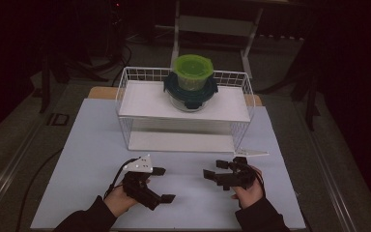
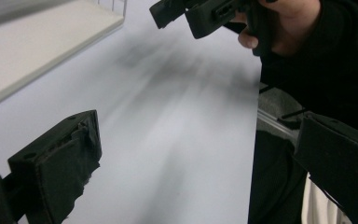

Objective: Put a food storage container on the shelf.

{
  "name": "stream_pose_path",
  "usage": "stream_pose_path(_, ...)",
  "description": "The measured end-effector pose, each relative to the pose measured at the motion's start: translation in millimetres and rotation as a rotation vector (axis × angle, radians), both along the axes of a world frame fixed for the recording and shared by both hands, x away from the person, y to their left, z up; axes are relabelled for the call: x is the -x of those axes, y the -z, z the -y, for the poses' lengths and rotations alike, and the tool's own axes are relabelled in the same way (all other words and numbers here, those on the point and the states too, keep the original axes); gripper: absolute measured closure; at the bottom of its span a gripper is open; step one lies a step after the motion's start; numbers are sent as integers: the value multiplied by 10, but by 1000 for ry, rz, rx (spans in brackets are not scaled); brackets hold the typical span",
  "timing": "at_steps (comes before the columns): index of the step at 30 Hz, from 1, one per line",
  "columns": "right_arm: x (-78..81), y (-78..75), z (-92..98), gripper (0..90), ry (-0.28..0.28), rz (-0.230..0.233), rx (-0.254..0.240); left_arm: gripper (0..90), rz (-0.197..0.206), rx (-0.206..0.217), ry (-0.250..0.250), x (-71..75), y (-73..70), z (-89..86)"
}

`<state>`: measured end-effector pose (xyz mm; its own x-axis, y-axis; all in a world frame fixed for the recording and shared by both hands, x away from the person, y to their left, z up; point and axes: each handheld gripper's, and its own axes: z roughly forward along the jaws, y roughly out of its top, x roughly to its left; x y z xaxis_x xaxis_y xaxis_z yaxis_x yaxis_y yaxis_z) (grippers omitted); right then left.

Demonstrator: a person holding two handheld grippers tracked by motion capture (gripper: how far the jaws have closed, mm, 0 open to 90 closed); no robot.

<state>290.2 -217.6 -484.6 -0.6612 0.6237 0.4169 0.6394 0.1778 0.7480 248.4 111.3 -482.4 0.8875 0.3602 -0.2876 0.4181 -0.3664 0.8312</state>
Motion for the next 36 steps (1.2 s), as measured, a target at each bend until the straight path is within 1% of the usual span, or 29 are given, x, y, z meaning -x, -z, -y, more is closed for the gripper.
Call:
stream_pose_path(3, 19, 39, 22, 165, 3, -3, 0, 2, 8, -23, 5, 31, 50, -5)
stream_pose_path(6, 40, 76, 44, 163, 3, -5, 1, 2, 2, -26, 21, 53, 101, -7)
stream_pose_path(10, 65, 105, 68, 163, 4, 3, 15, 2, 8, -44, 29, 83, 145, -3)
stream_pose_path(11, 69, 116, 76, 163, 6, 1, 26, 2, 7, -47, 30, 86, 152, -5)
stream_pose_path(15, 87, 161, 122, 164, 12, -1, 41, 2, 0, -43, 25, 94, 186, -21)
stream_pose_path(16, 92, 179, 158, 164, 16, 0, 42, 2, 0, -40, 21, 98, 198, -30)
stream_pose_path(18, 95, 182, 172, 164, 22, 1, 42, 2, 3, -51, 18, 103, 219, -35)
stream_pose_path(21, 99, 184, 211, 165, 35, 7, 40, 2, 2, -55, 15, 112, 235, -48)
stream_pose_path(24, 104, 192, 245, 166, 43, 8, 33, 2, 10, -54, 10, 125, 227, -69)
stream_pose_path(32, 77, 215, 303, 169, 64, 2, 17, 2, 3, -54, 8, 151, 246, -122)
stream_pose_path(35, 74, 219, 299, 169, 59, 1, 14, 2, 5, -57, 10, 151, 257, -120)
stream_pose_path(36, 76, 224, 287, 170, 57, 0, 21, 2, 6, -62, 11, 152, 262, -116)
